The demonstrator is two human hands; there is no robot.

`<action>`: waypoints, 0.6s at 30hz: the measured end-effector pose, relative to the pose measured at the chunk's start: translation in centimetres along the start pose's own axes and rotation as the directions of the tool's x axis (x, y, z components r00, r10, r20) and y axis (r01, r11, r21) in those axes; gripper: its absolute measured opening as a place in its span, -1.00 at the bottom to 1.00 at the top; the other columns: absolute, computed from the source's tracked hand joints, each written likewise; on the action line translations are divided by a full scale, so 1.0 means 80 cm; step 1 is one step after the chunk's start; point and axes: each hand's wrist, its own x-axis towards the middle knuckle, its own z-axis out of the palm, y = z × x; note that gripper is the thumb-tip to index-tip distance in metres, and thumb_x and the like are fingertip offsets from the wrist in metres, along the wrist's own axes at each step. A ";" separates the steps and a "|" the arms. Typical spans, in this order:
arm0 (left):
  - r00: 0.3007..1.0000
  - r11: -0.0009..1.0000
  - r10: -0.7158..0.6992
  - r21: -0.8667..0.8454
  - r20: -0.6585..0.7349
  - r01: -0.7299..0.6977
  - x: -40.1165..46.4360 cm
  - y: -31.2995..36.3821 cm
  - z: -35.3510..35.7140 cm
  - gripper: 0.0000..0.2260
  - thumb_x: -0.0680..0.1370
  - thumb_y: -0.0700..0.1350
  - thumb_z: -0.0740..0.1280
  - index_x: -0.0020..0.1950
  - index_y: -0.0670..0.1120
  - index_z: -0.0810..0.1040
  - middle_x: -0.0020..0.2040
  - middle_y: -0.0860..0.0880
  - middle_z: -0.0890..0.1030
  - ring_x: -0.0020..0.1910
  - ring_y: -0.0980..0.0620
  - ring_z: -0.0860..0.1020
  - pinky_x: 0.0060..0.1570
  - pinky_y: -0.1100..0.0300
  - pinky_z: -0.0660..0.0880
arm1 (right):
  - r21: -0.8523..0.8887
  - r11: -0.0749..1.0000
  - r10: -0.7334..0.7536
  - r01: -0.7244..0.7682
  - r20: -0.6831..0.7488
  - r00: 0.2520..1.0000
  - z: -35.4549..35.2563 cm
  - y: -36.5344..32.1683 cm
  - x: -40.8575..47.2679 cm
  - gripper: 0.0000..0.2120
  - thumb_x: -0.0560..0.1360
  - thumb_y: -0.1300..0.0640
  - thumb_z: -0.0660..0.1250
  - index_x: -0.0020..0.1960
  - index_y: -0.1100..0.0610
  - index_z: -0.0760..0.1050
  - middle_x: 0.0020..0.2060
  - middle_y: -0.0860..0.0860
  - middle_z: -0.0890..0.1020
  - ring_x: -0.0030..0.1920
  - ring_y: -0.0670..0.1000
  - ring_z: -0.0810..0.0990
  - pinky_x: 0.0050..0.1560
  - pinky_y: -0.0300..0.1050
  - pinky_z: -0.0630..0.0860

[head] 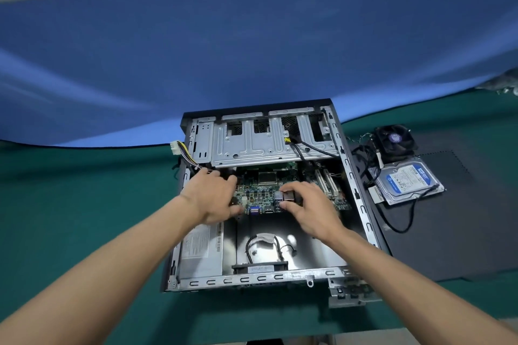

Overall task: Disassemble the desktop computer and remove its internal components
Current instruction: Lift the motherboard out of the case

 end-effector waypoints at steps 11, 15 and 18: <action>0.983 0.977 0.093 0.206 -0.159 -0.060 -0.006 0.008 0.017 -0.75 0.62 -0.01 0.11 0.09 -0.12 0.49 0.03 -0.10 0.59 -0.01 -0.11 0.53 0.00 0.03 0.34 | 0.271 0.946 0.150 -0.176 0.113 0.982 -0.022 -0.015 0.014 -0.84 0.46 0.06 0.42 0.02 -0.01 0.52 -0.11 -0.10 0.57 -0.04 -0.01 0.53 -0.05 -0.18 0.44; 0.990 0.992 0.010 0.123 -0.142 0.008 -0.006 0.002 0.025 -0.61 0.61 0.16 0.05 0.04 -0.09 0.52 -0.01 -0.07 0.60 -0.07 -0.06 0.58 -0.14 0.08 0.39 | -0.493 0.870 0.095 -0.002 0.164 0.982 -0.010 -0.036 0.019 -0.41 0.31 -0.34 0.38 0.18 -0.01 0.37 0.05 -0.03 0.45 0.07 0.02 0.45 -0.07 -0.06 0.43; 0.987 0.996 -0.084 0.022 -0.137 0.087 -0.007 -0.005 0.025 -0.47 0.52 0.36 0.04 -0.14 -0.06 0.53 -0.24 0.01 0.59 -0.27 0.00 0.56 -0.27 0.14 0.39 | -0.643 0.764 0.020 0.054 0.107 0.994 0.006 -0.045 0.024 -0.48 0.37 -0.19 0.39 0.17 0.09 0.34 0.10 0.04 0.45 0.09 0.10 0.46 -0.09 -0.04 0.42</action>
